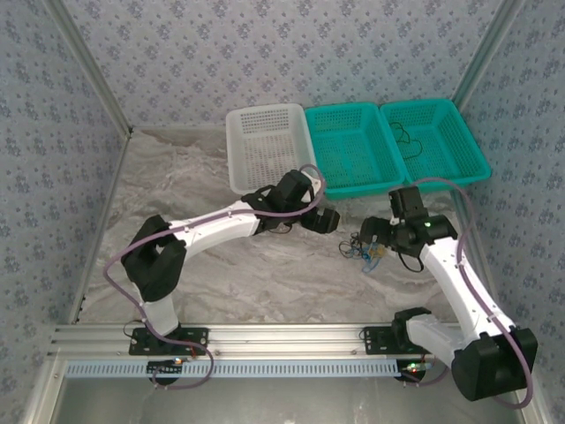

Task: Untangle the cables

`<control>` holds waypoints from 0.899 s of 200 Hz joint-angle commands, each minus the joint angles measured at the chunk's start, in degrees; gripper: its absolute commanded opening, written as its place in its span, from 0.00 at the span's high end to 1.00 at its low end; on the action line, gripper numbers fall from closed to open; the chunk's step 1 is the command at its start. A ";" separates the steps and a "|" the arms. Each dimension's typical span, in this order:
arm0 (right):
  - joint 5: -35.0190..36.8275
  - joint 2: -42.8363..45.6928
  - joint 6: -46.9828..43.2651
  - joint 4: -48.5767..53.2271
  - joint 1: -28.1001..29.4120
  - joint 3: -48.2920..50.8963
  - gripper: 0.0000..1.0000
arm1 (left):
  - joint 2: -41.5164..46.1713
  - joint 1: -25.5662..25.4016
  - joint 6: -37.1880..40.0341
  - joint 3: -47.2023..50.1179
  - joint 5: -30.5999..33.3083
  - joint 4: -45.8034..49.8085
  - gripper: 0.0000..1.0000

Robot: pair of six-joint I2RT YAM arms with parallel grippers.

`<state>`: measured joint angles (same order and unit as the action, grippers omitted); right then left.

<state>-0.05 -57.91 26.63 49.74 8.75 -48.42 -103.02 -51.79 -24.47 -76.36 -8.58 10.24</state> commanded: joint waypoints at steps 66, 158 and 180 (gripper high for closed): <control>-10.49 -6.25 5.27 -6.71 -9.82 7.57 0.28 | -1.55 0.20 -0.55 -0.55 -0.48 -0.53 0.01; -13.70 -7.12 14.15 -13.86 -10.25 13.36 0.60 | -2.16 0.18 -0.67 -0.46 0.19 -0.49 0.01; -14.09 -7.69 14.49 -14.49 -10.25 13.44 0.66 | -2.26 0.13 -0.83 -0.47 0.21 -0.50 0.01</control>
<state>-12.56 -64.86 39.29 36.77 -1.15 -35.44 -104.36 -51.66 -25.08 -76.36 -8.54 10.26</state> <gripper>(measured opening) 0.373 0.994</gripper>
